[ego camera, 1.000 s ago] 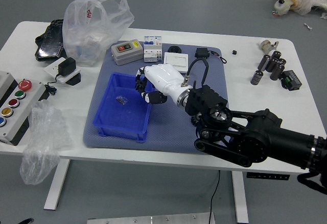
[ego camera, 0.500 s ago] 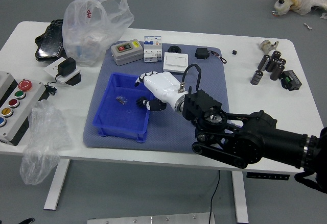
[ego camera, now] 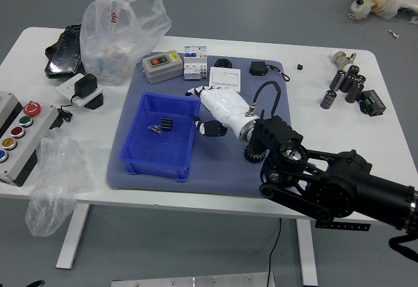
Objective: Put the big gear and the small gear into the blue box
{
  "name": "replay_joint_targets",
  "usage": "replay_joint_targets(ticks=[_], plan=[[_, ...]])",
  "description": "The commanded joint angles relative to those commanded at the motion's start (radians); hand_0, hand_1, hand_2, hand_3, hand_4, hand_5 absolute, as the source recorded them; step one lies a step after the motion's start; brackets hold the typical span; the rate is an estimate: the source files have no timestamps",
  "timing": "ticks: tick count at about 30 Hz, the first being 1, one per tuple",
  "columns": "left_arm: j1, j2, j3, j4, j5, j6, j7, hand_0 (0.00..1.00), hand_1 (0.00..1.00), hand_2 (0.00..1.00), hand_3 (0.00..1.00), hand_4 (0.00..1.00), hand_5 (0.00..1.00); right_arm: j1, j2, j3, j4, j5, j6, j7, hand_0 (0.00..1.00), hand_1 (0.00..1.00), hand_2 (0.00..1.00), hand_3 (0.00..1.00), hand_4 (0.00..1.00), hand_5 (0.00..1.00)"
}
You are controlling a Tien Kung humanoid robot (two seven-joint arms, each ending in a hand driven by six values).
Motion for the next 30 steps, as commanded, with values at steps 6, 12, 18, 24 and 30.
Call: replay_joint_targets(ticks=[6, 12, 18, 24, 30], plan=[[0.006, 0.0, 0.003, 0.002, -0.007, 0.002, -0.005, 0.653, 0.593, 0.585, 0.732, 0.735, 0.632, -0.133, -0.108, 0.172, 0.133, -0.019, 0.087, -0.13, 0.436, 0.687, 0.832, 0.871, 0.798, 0.292], [0.011, -0.002, 0.012, 0.004, -0.02, 0.003, -0.013, 0.653, 0.593, 0.585, 0.733, 0.734, 0.631, -0.304, -0.156, 0.328, 0.184, 0.009, -0.019, -0.008, 0.452, 0.691, 0.811, 0.856, 0.8, 0.276], [0.017, -0.002, 0.008, 0.004, -0.016, 0.003, -0.011, 0.653, 0.593, 0.585, 0.733, 0.734, 0.631, -0.448, -0.191, 0.394, 0.217, 0.025, -0.089, 0.119, 0.453, 0.693, 0.815, 0.859, 0.828, 0.275], [0.01, -0.001, 0.008, 0.005, -0.012, 0.002, -0.014, 0.653, 0.593, 0.585, 0.732, 0.734, 0.631, -0.465, -0.195, 0.316, 0.204, 0.04, -0.065, 0.062, 0.449, 0.694, 0.825, 0.87, 0.819, 0.28], [0.01, -0.002, 0.005, 0.004, -0.008, 0.001, -0.011, 0.653, 0.593, 0.584, 0.73, 0.733, 0.63, -0.437, -0.207, 0.249, 0.193, 0.062, -0.065, 0.007, 0.438, 0.678, 0.82, 0.86, 0.79, 0.269]])
